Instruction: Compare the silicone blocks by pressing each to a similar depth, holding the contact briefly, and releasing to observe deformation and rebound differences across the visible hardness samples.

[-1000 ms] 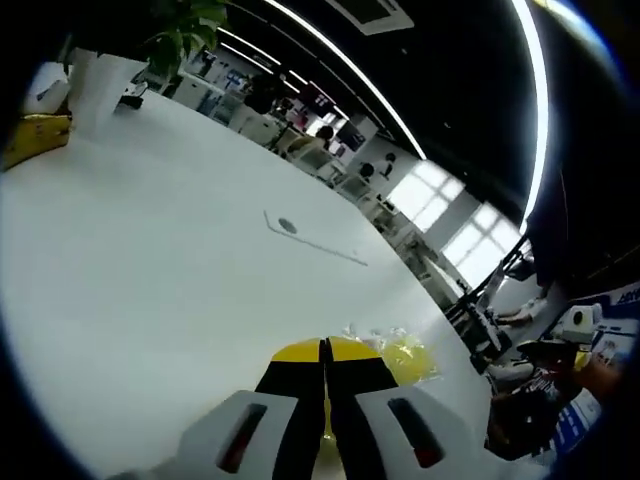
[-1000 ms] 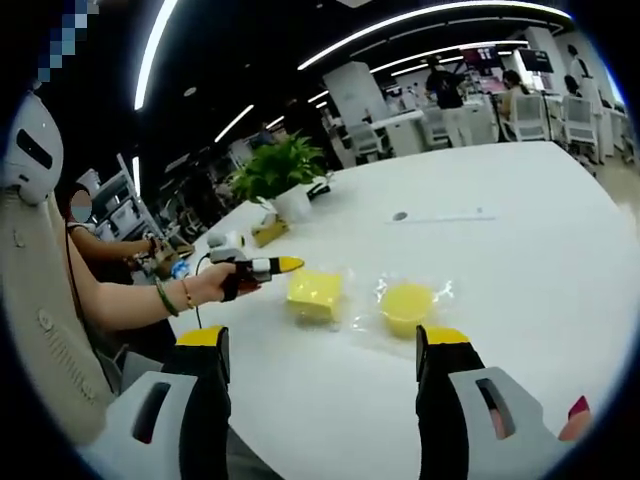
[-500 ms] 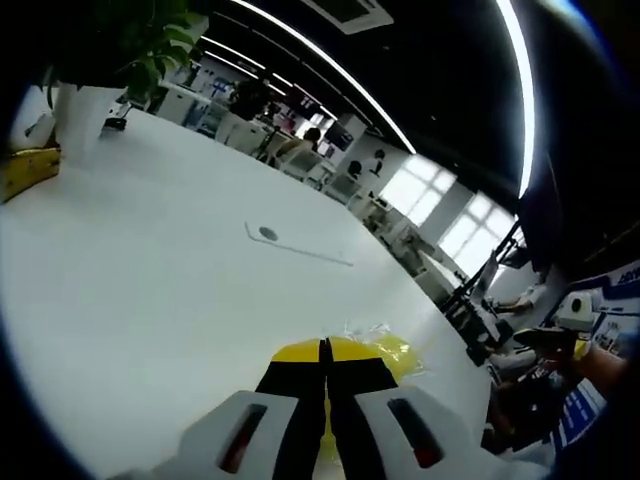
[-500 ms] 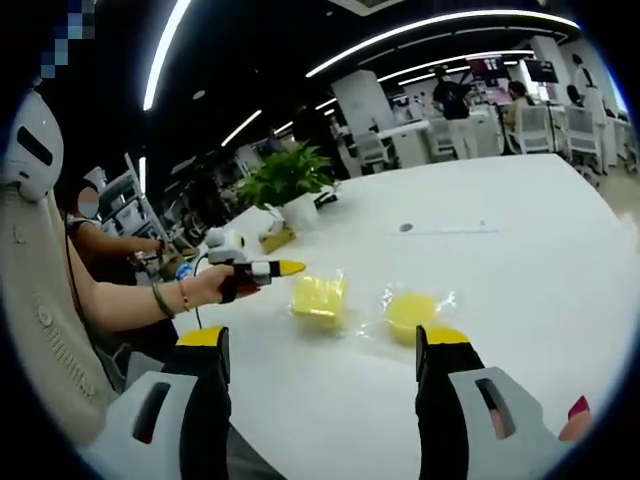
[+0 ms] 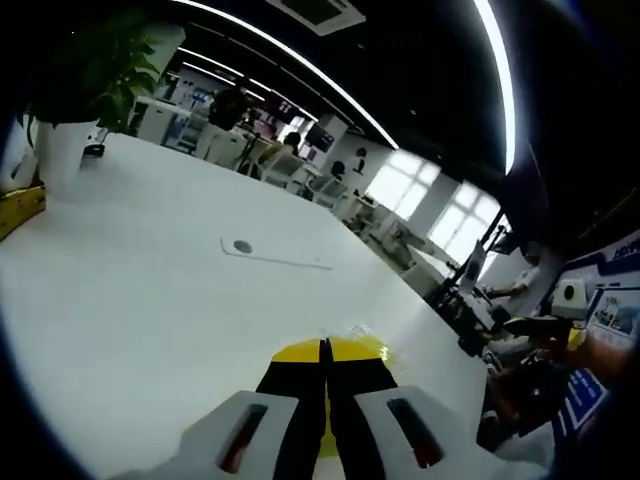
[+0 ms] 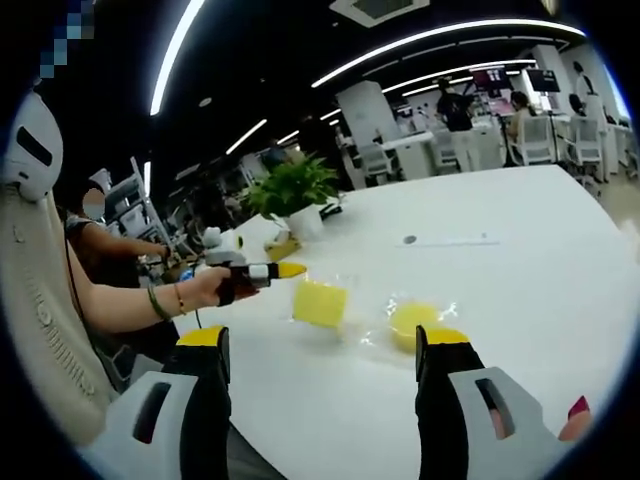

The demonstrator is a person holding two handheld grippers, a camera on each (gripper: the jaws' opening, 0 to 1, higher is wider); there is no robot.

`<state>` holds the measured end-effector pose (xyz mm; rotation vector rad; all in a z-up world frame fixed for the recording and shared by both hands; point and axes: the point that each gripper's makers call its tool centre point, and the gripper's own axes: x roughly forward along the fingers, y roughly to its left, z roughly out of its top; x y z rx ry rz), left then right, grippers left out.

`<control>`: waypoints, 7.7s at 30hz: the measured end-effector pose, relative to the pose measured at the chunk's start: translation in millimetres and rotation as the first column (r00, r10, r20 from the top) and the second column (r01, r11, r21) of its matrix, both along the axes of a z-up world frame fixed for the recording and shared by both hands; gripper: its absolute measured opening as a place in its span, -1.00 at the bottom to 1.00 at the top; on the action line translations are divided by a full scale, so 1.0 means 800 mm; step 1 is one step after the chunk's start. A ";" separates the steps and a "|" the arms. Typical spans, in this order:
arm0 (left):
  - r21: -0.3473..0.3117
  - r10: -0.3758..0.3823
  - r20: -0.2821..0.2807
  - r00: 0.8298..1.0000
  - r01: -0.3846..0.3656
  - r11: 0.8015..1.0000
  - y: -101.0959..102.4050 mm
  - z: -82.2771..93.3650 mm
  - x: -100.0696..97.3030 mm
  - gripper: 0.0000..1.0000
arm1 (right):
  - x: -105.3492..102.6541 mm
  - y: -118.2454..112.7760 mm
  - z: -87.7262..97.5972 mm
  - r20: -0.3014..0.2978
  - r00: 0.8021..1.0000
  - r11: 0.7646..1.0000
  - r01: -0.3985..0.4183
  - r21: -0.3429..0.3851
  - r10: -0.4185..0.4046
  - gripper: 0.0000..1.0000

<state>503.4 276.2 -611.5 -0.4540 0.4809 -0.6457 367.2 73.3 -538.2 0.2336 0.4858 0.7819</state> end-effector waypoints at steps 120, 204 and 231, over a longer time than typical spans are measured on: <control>0.185 -0.484 0.271 0.832 0.448 0.875 -0.130 0.225 -0.144 -1.00 | 0.037 0.158 0.041 0.050 0.713 0.683 -0.647 -0.338 0.700 0.24; 0.244 -0.571 0.298 0.765 0.517 0.820 -0.140 0.226 -0.168 -1.00 | -0.004 0.154 0.029 -0.020 0.609 0.561 -0.742 -0.366 0.793 -0.80; 0.236 -0.569 0.291 0.769 0.518 0.822 -0.138 0.227 -0.167 -1.00 | 0.005 0.155 0.028 0.022 0.599 0.552 -0.722 -0.417 0.800 -0.60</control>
